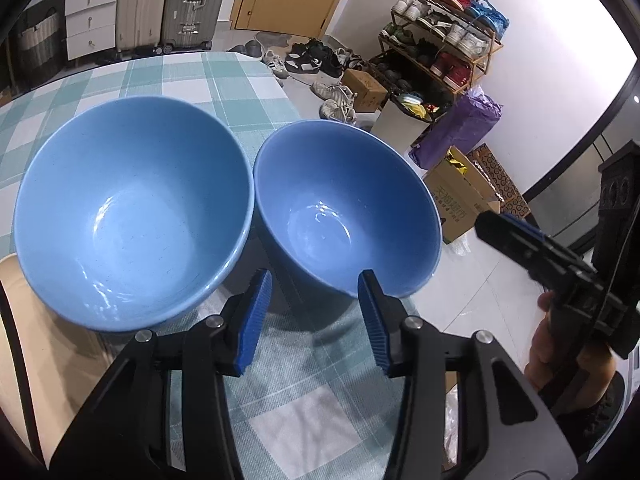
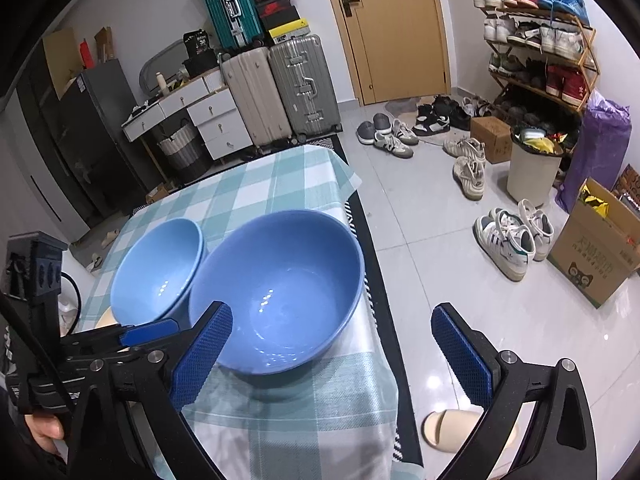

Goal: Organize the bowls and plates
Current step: 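Move both open tools toward the two blue bowls on the tablecloth, then close the left gripper on one bowl rim while the right gripper grasps another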

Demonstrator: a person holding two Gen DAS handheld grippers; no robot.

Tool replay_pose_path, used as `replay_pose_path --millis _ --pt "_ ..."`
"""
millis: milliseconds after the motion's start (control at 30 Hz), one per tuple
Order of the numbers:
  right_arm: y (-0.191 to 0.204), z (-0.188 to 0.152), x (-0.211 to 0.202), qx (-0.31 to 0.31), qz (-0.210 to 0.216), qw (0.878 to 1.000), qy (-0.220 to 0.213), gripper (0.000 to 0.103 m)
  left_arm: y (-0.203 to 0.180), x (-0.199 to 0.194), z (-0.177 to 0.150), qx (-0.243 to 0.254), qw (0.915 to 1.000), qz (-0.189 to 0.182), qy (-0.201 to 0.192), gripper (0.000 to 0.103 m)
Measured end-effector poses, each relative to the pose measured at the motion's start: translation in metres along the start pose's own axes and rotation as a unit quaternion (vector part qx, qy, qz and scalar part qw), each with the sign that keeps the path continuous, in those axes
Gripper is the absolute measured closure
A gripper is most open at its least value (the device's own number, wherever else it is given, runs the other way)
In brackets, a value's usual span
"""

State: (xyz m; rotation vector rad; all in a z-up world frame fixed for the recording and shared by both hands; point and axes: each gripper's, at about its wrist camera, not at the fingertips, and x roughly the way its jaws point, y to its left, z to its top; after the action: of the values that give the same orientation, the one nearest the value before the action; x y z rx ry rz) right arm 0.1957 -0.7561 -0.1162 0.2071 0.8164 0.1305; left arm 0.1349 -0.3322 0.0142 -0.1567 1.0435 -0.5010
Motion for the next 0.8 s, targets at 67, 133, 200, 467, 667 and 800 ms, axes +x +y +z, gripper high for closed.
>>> replay_pose_path --millis 67,133,200,467,667,800 --pt "-0.002 0.000 0.008 0.002 0.003 1.000 0.006 0.001 0.002 0.005 0.005 -0.006 1.0000 0.001 0.001 0.061" --pt "-0.003 0.001 0.015 0.000 0.005 1.000 0.013 0.009 0.004 0.008 0.009 -0.008 1.0000 0.004 0.001 0.061" --pt "-0.004 0.003 0.025 -0.002 0.005 1.000 0.024 0.017 0.005 0.011 0.014 -0.007 0.9999 0.007 0.001 0.061" --pt "-0.007 0.008 0.059 -0.007 0.017 0.999 0.047 0.040 0.011 0.026 0.022 -0.003 0.9998 0.016 0.007 0.061" --pt "-0.007 0.011 0.075 -0.007 0.005 0.999 0.053 0.053 0.012 0.032 0.025 0.003 0.9998 0.016 0.010 0.061" --pt "-0.009 0.012 0.081 -0.006 -0.005 0.999 0.053 0.069 0.010 0.030 0.020 0.001 0.9998 0.010 0.018 0.061"
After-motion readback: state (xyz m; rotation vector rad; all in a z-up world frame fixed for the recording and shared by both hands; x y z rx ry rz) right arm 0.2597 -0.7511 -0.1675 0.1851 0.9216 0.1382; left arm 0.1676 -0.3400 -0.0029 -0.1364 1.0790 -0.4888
